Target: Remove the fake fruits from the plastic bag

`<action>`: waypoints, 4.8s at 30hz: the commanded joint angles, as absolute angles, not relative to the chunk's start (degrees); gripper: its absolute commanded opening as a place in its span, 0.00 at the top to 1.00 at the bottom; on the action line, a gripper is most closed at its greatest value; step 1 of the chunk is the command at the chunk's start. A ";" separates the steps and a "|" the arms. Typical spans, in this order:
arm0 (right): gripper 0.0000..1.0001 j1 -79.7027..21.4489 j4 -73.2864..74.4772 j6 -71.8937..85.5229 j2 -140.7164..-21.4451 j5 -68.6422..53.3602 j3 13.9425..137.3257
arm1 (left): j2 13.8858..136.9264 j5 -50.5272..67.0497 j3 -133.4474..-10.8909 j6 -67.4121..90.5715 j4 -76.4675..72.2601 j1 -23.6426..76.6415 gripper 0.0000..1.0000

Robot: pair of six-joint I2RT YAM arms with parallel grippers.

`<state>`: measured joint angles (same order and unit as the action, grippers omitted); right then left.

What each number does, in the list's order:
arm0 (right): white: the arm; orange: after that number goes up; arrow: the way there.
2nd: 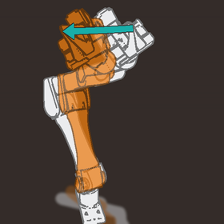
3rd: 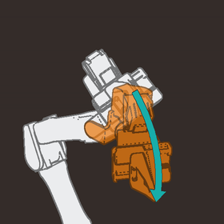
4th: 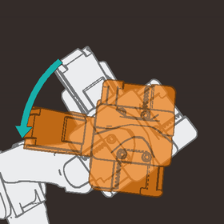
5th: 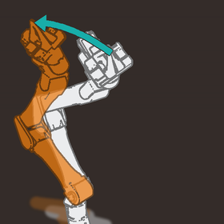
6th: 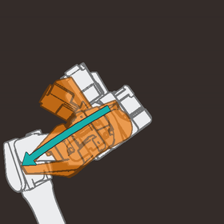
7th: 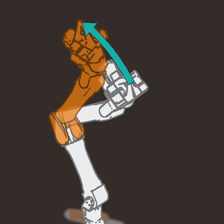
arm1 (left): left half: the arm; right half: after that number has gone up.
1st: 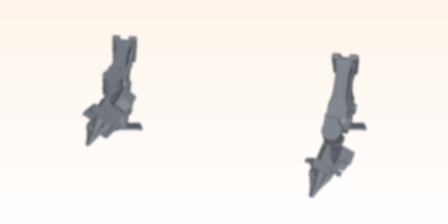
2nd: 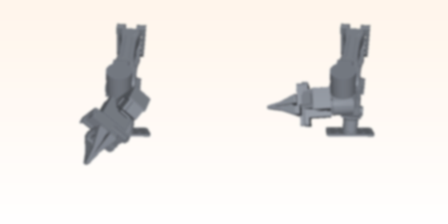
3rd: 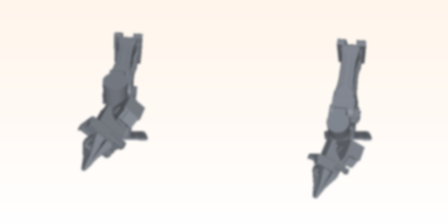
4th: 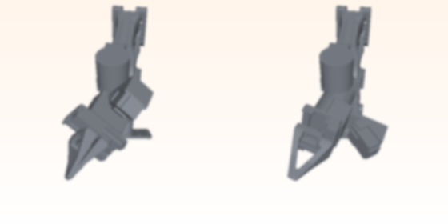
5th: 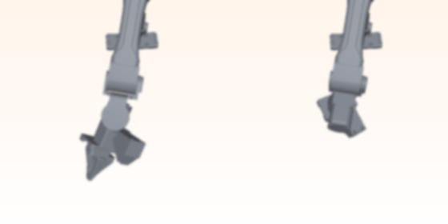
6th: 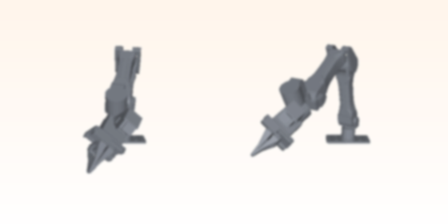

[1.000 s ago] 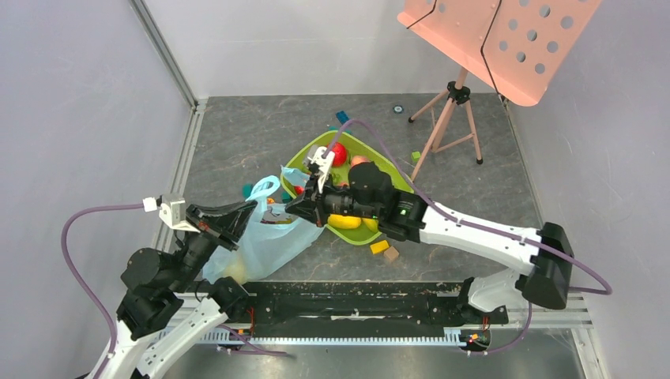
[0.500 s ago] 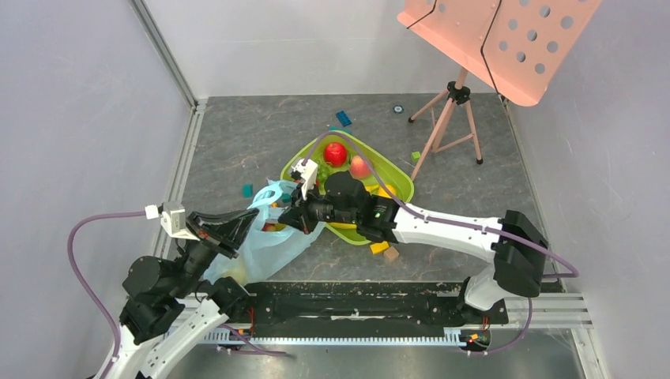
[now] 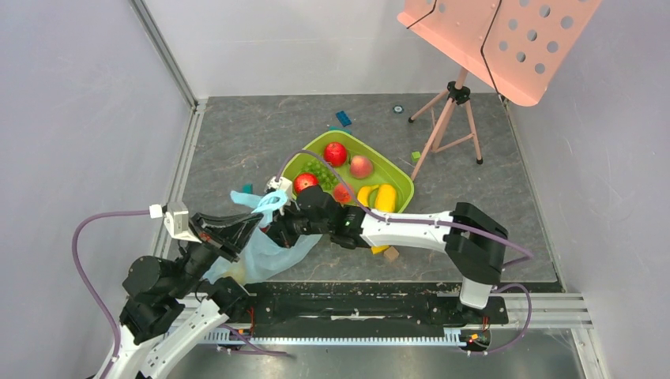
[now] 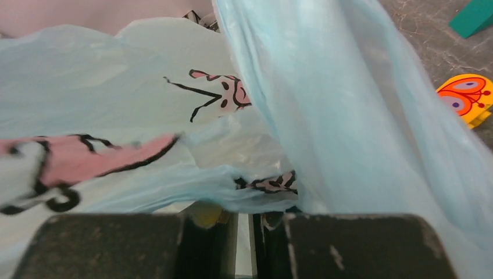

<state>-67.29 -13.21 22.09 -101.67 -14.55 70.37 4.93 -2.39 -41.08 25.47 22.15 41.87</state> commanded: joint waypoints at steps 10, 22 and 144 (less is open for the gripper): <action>0.74 -67.55 -17.10 24.27 -109.98 -13.06 72.65 | 1.36 -6.17 -41.75 27.68 24.62 42.01 0.98; 0.66 -67.43 -4.86 20.70 -110.26 7.93 71.25 | -1.81 -21.54 -41.44 33.31 37.61 41.97 0.98; 1.00 -51.70 -38.82 37.97 -74.34 -0.99 23.47 | 67.56 -33.85 -60.40 38.96 29.54 72.17 0.98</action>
<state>-52.14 -36.42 37.93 -75.66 -1.63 24.10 67.16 -38.41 -63.61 36.51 36.23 75.88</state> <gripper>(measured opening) 0.005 0.026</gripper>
